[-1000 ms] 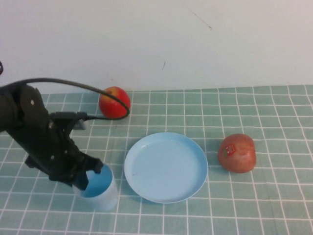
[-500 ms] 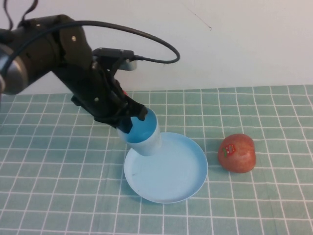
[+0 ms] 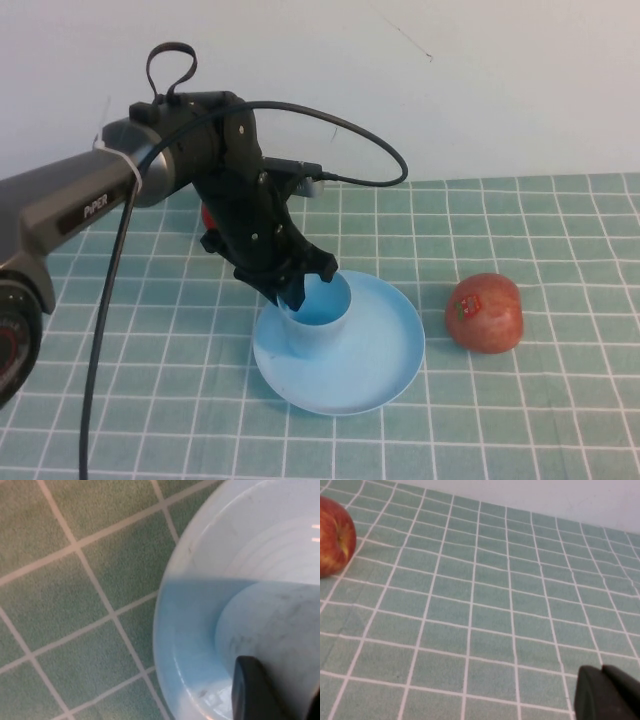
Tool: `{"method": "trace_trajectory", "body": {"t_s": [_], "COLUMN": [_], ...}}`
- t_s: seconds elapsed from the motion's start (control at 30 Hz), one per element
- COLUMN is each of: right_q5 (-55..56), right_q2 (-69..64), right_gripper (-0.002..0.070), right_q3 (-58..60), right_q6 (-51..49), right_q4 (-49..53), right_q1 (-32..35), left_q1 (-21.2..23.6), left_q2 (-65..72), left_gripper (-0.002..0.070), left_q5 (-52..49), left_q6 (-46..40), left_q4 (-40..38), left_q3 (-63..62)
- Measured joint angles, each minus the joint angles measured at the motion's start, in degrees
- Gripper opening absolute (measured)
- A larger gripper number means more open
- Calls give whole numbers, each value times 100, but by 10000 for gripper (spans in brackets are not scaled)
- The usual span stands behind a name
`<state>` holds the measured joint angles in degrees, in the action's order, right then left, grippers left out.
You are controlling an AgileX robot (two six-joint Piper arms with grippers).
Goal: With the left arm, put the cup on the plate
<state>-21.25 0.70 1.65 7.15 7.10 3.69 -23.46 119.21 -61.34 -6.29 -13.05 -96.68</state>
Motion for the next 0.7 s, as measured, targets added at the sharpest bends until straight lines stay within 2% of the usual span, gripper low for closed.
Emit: {"method": "trace_trajectory", "body": {"t_s": [0.13, 0.2, 0.27, 0.43, 0.57, 0.7], "right_q5": [0, 0, 0, 0, 0, 0], "right_q2": [0, 0, 0, 0, 0, 0], "right_gripper": [-2, -2, -2, -2, -2, -2], "right_q3": [0, 0, 0, 0, 0, 0], "right_q6": [0, 0, 0, 0, 0, 0], "right_q4": [0, 0, 0, 0, 0, 0], "right_q1": [0, 0, 0, 0, 0, 0], "left_q1": [0, 0, 0, 0, 0, 0], "left_q2": [11, 11, 0, -364, -1000, -1778], "left_gripper": [265, 291, 286, 202, 62, 14], "left_q5": [-20, -144, -311, -621, -706, -657], "left_q6": [60, 60, 60, 40, -28, -127], "left_q4": [-42, -42, -21, 84, 124, -123], "left_q3": [-122, -244, -404, -877, -1016, -884]}}
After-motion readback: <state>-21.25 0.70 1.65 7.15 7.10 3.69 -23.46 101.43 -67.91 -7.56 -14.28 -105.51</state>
